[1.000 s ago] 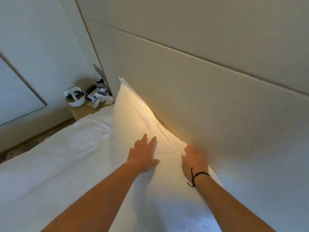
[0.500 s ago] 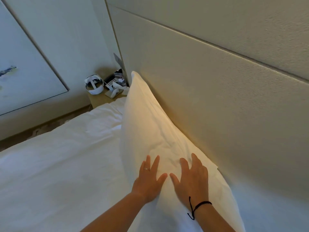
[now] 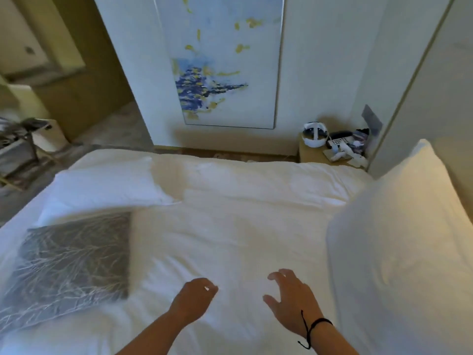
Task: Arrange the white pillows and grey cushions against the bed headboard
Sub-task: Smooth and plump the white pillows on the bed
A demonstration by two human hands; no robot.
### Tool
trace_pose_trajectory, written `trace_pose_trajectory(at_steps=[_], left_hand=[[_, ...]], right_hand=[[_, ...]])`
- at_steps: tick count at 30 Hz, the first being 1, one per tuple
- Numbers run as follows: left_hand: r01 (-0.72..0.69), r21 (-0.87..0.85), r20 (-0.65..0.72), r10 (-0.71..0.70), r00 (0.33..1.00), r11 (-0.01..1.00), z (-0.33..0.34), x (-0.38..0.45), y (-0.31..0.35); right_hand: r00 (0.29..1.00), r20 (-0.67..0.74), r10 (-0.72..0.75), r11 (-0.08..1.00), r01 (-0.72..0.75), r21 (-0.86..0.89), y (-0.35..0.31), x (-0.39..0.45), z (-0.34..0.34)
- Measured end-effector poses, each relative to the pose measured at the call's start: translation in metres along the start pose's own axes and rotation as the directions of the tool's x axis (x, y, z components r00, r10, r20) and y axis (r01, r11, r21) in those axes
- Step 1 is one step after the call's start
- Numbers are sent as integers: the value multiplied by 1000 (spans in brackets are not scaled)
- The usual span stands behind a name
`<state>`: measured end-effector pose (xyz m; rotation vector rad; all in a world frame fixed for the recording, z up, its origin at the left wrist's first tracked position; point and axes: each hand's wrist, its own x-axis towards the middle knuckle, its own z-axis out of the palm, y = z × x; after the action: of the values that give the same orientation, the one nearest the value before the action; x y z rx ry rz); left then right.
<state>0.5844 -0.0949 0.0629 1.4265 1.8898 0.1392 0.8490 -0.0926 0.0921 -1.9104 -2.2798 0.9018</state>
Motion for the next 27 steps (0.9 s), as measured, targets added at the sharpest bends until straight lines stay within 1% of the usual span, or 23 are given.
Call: trace_pose_trajectory(at_steps=[2,4,7,9,13,16,20,23,27], left_hand=[[70,-93,-92,-79,993,993,-34,-24,-58],[99,-135,-149,-118,982,986,-64,-52,-113],[140,-257,-225,-200,954,956,-100,-91,-188],[147,-314,-273,-237,932,938,-121,-111,-231],[173,-375,-319,-302,899,911,-151,-143,-297],[164,-380,-376,-314,872,910,-169,-152,-331],[96,-408,-440,-287,851,908,-185,-143,-353],[78,-433,-434,-283,855,898,-191,-125,-355],[120,-410,-391,-294,872,904,-200,-96,-363]], right_hand=[[997,51,-62,998,64,-23,-60,8,17],[990,85,-113,992,117,-42,-121,13,39],[972,118,-205,974,214,-75,-208,17,76],[954,129,-272,955,284,-83,-263,22,101],[926,160,-341,934,354,-56,-348,25,146],[904,207,-375,917,394,-62,-383,28,169],[910,233,-343,922,374,-103,-400,45,183],[918,232,-321,932,350,-96,-402,71,187],[933,207,-293,952,306,-32,-406,116,199]])
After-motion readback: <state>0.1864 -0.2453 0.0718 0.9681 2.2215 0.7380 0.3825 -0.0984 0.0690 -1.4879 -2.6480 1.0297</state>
